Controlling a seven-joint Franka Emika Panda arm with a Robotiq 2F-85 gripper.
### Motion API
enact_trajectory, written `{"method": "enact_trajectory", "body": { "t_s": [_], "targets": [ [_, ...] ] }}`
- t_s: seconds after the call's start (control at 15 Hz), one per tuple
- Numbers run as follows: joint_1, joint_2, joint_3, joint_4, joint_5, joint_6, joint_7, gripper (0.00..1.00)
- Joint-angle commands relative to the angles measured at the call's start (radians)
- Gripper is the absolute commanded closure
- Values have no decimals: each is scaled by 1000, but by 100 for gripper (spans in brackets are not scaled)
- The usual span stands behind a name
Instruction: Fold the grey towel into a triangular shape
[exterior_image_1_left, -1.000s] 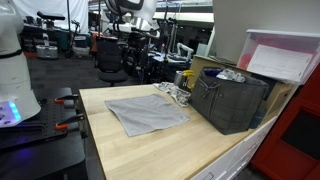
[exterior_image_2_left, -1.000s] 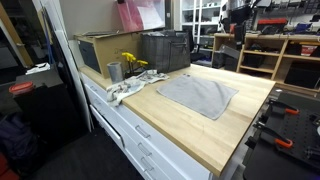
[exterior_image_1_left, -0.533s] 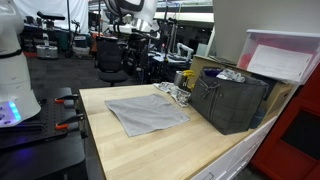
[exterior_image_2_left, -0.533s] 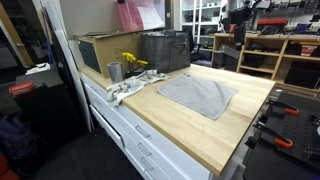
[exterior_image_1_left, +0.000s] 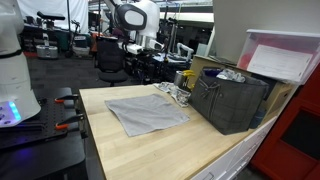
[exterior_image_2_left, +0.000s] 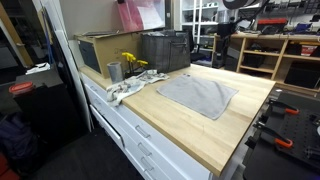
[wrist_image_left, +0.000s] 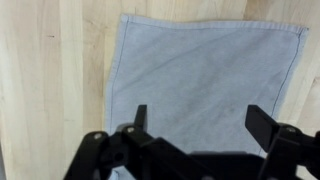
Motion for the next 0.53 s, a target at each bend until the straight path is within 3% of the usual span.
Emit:
{"method": "enact_trajectory", "body": {
  "t_s": [0.0,0.2,0.47],
  "targets": [
    [-18,130,26,66,49,70,-4,0],
    [-34,221,42,116,57,82,6,0],
    [-47,231,57,112,34,70,7,0]
  ]
}}
